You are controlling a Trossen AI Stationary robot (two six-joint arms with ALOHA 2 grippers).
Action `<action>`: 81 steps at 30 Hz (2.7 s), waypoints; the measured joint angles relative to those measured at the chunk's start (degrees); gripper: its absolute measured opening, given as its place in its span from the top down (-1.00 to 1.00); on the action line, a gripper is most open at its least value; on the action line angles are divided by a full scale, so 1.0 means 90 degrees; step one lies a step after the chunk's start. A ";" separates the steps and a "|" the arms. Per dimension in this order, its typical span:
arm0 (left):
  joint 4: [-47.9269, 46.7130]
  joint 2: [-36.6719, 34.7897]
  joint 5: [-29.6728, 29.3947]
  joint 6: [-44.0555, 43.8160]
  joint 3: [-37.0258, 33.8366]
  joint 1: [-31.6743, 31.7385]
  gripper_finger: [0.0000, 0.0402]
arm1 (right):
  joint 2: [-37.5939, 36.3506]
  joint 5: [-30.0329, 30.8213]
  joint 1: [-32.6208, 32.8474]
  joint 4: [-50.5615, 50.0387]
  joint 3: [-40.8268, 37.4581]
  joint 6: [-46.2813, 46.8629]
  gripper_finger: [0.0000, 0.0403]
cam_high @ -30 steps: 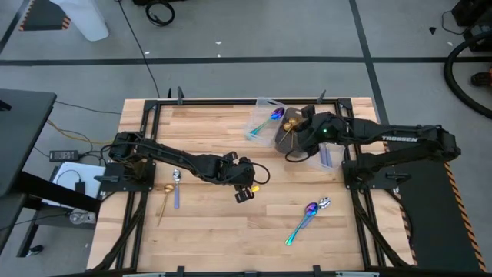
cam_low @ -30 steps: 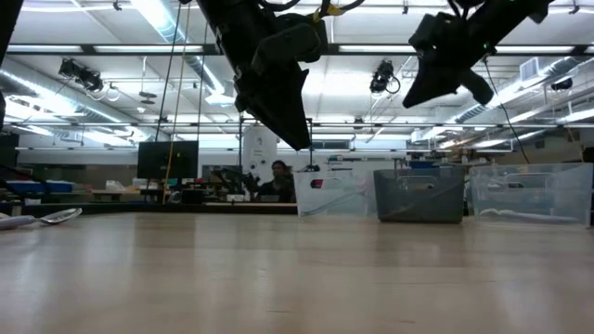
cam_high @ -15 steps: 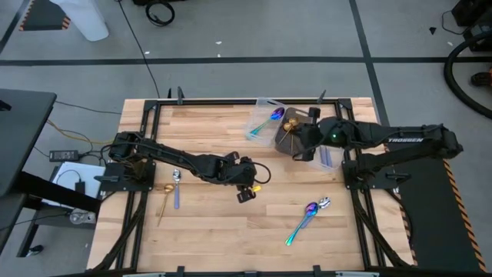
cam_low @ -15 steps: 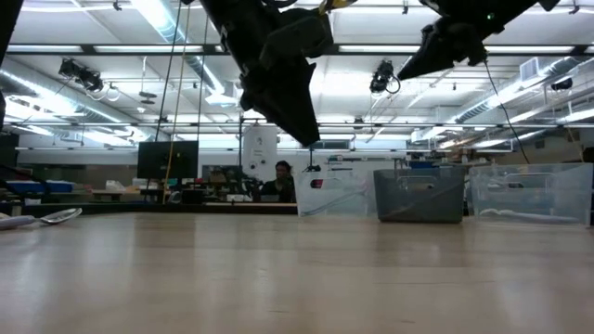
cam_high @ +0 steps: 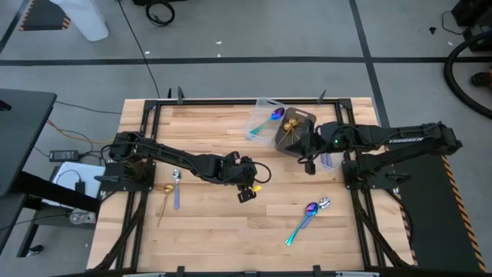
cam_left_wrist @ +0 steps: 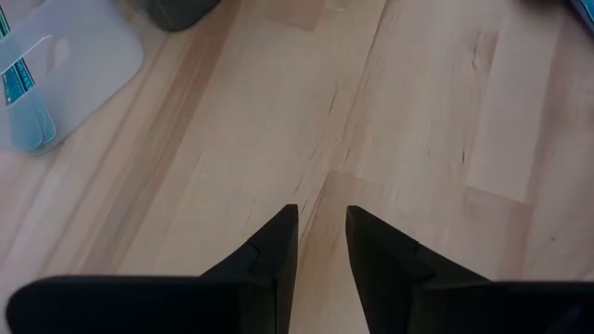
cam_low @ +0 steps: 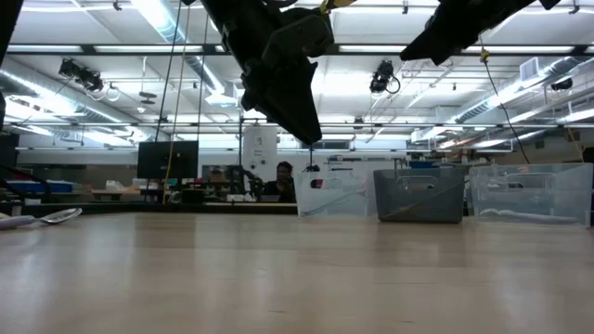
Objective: Sort silverware by color (type)
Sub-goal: Put the blue spoon into the left transparent bin
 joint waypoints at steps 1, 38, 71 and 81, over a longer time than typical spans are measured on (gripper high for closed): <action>0.0000 0.0000 0.0000 0.0000 0.0000 0.0000 0.49 | 0.0003 -0.0118 0.0046 0.0000 0.0000 0.0114 0.92; -0.0041 0.0000 0.0000 0.0050 0.0000 0.0000 0.49 | 0.2140 0.0162 0.3387 -0.0469 0.0000 0.2235 0.93; -0.0129 0.0000 0.0000 0.0214 0.0000 0.0002 0.49 | 0.4994 -0.0087 0.4557 0.0269 0.0334 0.1953 0.11; -0.0131 0.0000 0.0000 0.0211 0.0000 0.0003 0.49 | 0.5073 -0.0115 0.4561 0.0219 0.0352 0.1860 0.47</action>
